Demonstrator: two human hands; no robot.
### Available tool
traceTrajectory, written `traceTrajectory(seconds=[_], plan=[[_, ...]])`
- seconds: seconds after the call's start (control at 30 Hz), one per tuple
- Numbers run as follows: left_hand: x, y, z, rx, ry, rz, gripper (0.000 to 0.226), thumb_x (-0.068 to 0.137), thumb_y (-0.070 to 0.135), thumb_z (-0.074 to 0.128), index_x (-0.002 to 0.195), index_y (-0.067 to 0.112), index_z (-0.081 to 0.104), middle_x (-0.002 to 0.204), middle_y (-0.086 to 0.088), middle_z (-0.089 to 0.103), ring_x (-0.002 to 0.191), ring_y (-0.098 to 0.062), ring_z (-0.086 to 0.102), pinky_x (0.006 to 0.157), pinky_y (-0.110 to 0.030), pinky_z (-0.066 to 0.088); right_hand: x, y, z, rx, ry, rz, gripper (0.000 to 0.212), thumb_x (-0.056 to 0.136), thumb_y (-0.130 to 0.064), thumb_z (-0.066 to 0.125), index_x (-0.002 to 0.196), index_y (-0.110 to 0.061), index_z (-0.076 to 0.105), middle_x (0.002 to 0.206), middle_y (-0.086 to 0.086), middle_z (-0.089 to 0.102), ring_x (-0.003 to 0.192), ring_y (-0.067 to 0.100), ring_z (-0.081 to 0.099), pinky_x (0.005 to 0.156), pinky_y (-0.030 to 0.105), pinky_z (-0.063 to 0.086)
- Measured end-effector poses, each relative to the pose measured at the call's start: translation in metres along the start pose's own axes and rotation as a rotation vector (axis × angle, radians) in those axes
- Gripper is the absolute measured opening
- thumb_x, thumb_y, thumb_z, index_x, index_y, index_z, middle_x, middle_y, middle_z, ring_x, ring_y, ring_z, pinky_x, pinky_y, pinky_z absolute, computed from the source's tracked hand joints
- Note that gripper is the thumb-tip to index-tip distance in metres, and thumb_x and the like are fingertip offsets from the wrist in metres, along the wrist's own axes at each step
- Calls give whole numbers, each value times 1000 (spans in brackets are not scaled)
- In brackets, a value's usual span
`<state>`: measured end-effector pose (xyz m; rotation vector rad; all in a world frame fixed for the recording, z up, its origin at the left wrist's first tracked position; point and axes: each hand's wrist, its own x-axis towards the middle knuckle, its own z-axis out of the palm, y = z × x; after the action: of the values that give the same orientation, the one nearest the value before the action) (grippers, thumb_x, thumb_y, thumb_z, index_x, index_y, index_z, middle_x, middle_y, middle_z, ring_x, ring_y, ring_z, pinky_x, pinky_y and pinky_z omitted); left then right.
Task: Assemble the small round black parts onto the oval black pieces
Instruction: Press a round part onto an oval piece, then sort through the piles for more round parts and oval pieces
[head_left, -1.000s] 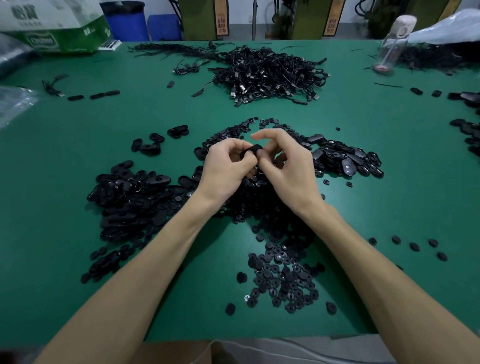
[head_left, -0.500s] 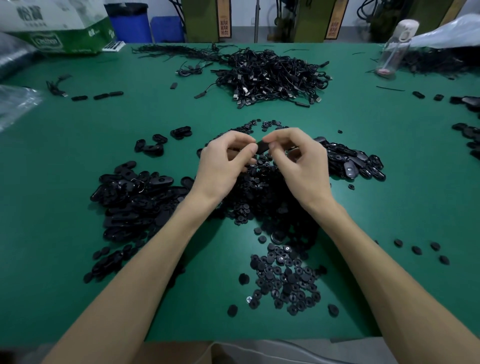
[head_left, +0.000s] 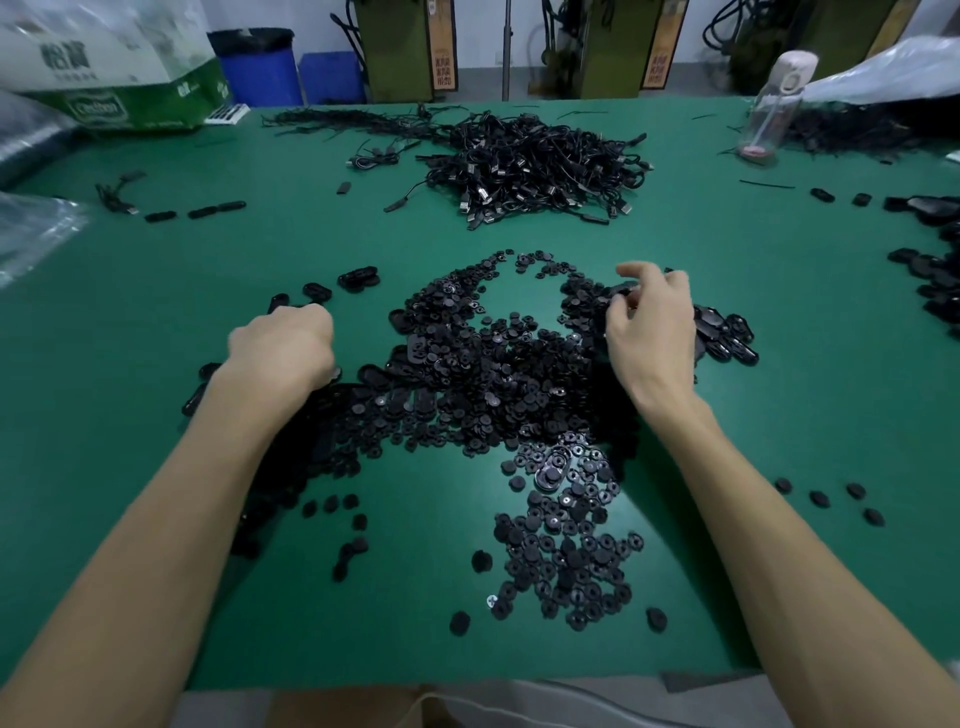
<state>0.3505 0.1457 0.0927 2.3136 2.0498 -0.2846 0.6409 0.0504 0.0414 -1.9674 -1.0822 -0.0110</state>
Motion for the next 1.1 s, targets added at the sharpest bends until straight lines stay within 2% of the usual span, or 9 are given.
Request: traceTrajectory(seconds=[0.13, 0.27, 0.37, 0.43, 0.53, 0.6, 0.7, 0.9, 1.1], plan=[[0, 0, 4, -46, 73, -15, 13, 94, 5, 68, 88, 7, 56, 81, -11, 57, 76, -28, 54, 84, -45, 46, 0, -1, 0, 19, -53, -21, 29, 104, -20, 54, 131, -11, 61, 123, 10, 53, 108, 27, 58, 98, 45, 49], [2, 2, 4, -103, 170, 3, 19, 94, -2, 62, 81, 5, 49, 80, -14, 56, 70, -29, 54, 74, -43, 44, -9, -13, 4, 16, -291, -231, 31, 98, -44, 64, 115, -19, 73, 111, 2, 61, 115, 20, 44, 99, 36, 40], [1, 16, -1, -395, 256, 155, 7, 99, 7, 65, 102, 6, 59, 95, -12, 64, 82, -32, 64, 75, -42, 50, -20, -22, 11, -34, -486, -314, 46, 89, -59, 66, 118, -24, 73, 112, 1, 55, 116, 19, 37, 96, 35, 35], [-4, 36, -1, -758, 199, 310, 16, 100, 11, 66, 116, 14, 63, 102, -4, 68, 78, -17, 72, 70, -27, 55, -24, -24, 16, -65, -549, -339, 44, 85, -57, 72, 116, -25, 73, 109, 1, 53, 114, 21, 38, 97, 36, 37], [-13, 67, 8, -1276, 14, 516, 18, 101, 7, 64, 118, 10, 69, 101, -7, 72, 72, -16, 75, 59, -23, 57, -24, -24, 20, -29, -505, -359, 29, 86, -41, 80, 106, -22, 75, 102, 1, 57, 109, 23, 44, 86, 32, 35], [-12, 84, 19, -1475, -56, 519, 16, 101, 9, 65, 116, 6, 70, 90, -6, 72, 73, -19, 74, 56, -25, 54, -23, -23, 21, -1, -451, -371, 22, 88, -35, 80, 102, -18, 76, 99, 2, 60, 105, 23, 46, 77, 29, 28], [-5, 100, 30, -1646, -109, 451, 16, 99, 15, 70, 111, 4, 69, 77, 0, 68, 68, -18, 68, 51, -24, 45, -23, -22, 20, 78, -371, -339, 17, 92, -29, 76, 102, -15, 79, 98, 6, 65, 103, 26, 51, 81, 30, 32], [-1, 104, 49, -1771, -118, 493, 19, 101, 7, 65, 117, 0, 69, 86, -6, 73, 74, -20, 71, 60, -24, 54, -25, -26, 16, 152, -298, -300, 15, 98, -26, 70, 101, -16, 80, 97, 8, 70, 97, 27, 61, 92, 44, 46], [-5, 105, 58, -1717, -13, 542, 21, 101, 1, 63, 121, 0, 69, 97, -14, 73, 75, -23, 70, 65, -28, 58, -28, -29, 14, 186, -264, -264, 14, 98, -30, 68, 100, -23, 80, 101, -1, 66, 107, 24, 55, 100, 48, 41]])
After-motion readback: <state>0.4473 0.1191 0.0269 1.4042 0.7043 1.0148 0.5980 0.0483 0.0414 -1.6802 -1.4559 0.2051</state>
